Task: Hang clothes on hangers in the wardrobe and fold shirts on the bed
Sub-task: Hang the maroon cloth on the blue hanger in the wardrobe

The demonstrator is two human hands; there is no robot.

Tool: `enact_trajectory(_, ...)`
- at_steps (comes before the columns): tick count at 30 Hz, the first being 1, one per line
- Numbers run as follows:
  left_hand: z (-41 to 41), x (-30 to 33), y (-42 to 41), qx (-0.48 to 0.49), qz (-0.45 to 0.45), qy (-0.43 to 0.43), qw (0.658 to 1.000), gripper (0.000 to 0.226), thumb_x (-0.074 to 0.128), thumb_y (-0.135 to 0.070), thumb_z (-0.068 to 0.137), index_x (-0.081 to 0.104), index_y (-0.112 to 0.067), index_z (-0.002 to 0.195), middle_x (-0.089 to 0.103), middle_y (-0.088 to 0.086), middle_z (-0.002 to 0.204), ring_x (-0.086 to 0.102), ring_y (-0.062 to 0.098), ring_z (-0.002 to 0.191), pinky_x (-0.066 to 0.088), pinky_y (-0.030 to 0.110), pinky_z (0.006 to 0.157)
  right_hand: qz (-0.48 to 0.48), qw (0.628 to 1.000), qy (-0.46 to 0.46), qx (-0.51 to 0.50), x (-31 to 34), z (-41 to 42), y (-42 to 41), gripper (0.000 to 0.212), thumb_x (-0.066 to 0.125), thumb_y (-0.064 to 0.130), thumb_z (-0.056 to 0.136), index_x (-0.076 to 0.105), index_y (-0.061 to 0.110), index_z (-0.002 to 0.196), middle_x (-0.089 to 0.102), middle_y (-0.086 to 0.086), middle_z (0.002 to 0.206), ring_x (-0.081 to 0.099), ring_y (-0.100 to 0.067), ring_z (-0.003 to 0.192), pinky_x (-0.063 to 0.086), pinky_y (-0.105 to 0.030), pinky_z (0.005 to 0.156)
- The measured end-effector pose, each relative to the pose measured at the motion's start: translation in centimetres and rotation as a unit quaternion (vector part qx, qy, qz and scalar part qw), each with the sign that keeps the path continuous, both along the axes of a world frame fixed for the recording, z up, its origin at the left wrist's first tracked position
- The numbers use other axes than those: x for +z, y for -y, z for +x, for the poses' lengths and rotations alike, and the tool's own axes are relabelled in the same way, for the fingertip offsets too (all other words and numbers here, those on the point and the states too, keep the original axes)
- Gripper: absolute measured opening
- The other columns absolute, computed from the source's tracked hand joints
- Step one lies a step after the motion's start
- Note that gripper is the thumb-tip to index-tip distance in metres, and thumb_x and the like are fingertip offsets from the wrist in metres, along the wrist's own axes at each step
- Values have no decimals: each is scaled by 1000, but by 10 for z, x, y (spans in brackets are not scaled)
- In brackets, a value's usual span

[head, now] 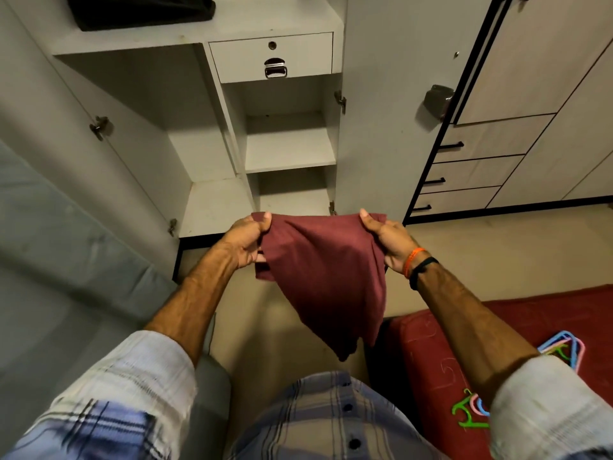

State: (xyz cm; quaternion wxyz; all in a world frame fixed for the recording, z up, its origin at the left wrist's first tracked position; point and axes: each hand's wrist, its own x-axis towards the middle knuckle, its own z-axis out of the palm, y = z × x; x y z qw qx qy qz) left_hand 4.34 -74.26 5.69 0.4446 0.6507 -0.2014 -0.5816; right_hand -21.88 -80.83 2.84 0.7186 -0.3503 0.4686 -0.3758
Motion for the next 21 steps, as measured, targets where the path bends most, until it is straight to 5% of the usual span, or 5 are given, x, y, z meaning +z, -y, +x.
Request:
enact_trajectory(6,9,8,-1,-49,-15,-33,998,35,71,-9,86,64,1,119,71,11,101,73,14,77,60,26,64,1,989,-80,124,14,-14,-5,26,73,-3,80,67,-6,106,73,-14,101,70,-23,92,59,-25,78)
enact_trajectory(9,12,26,-3,-13,-70,-118,990,16,66,-18,90,70,-3,96,74,10,86,72,14,69,61,29,62,1,996,77,41,20,-18,5,25,69,7,86,64,-4,108,70,-15,104,68,-23,94,58,-29,86)
enact_trajectory(11,13,31,-7,-32,-67,-142,987,30,66,-37,84,75,-9,89,75,9,85,72,17,72,62,37,66,13,990,128,51,22,-20,8,38,71,21,83,63,-3,112,70,-16,107,68,-23,96,56,-32,91)
enact_trajectory(15,9,11,-18,-127,-7,-26,991,26,65,-25,90,69,-6,107,70,17,115,71,20,88,60,40,79,7,987,-76,141,6,-20,4,56,81,20,70,66,-3,119,68,-18,120,67,-29,107,52,-41,100)
enact_trajectory(21,6,6,-15,-25,-83,-135,987,27,58,-5,95,62,-1,121,75,9,94,73,16,80,61,31,75,16,993,10,118,7,-23,-2,54,74,-3,71,61,-4,124,69,-18,118,70,-25,101,59,-30,81)
